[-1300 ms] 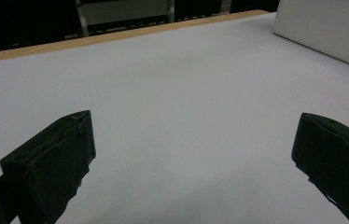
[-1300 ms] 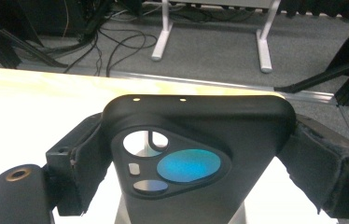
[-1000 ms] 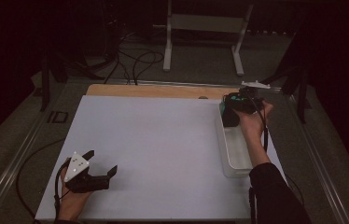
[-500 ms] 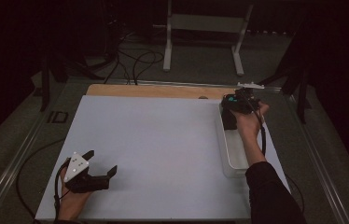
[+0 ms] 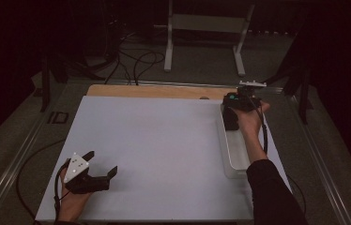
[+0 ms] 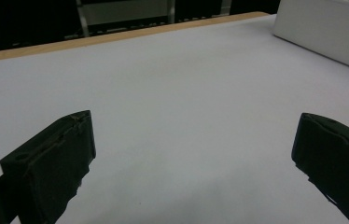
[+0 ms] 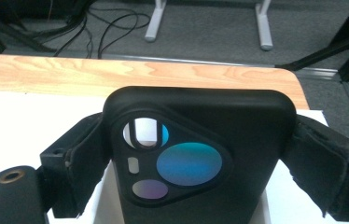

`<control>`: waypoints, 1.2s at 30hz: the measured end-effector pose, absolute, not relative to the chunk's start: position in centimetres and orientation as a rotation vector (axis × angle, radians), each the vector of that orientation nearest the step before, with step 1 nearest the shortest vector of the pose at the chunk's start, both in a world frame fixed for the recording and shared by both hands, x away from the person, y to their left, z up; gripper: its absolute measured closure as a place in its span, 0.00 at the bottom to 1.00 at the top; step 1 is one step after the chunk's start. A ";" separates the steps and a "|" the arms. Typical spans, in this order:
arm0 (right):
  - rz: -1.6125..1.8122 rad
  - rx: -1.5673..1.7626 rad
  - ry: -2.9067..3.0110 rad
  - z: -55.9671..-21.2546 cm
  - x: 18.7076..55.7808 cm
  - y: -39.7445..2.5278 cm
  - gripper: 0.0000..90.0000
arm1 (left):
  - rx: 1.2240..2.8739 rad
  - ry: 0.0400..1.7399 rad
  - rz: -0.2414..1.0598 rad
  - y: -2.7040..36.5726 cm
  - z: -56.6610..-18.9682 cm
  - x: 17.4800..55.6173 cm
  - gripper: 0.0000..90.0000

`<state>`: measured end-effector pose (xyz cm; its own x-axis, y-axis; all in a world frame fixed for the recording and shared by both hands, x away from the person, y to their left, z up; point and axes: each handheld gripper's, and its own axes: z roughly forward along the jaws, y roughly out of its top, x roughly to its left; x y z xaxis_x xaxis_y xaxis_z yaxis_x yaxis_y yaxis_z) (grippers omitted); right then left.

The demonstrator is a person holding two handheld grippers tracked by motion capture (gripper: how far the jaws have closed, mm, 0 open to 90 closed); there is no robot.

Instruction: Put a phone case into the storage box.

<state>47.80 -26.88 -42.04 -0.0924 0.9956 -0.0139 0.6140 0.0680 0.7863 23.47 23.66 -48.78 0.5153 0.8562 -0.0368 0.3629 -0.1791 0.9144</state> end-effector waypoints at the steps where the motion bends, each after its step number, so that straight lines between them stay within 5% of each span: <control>1: 0.845 1.594 1.772 -42.0 47.9 -26.8 0.12 | 1.764 1.026 0.622 23.7 -48.8 23.5 0.00; 17: 0.891 1.570 1.749 -41.1 47.5 -27.2 0.09 | 1.758 1.028 0.626 23.8 -48.7 23.4 0.00; 36: 0.966 1.313 1.921 -39.8 41.6 -25.3 0.09 | 1.760 1.033 0.637 23.9 -48.3 23.4 0.00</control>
<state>41.57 -25.33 -39.75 -0.3206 0.9436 -0.0823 0.4970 0.2415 0.8335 23.42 23.89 -48.26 0.5045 0.8629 -0.0310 0.3605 -0.1779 0.9156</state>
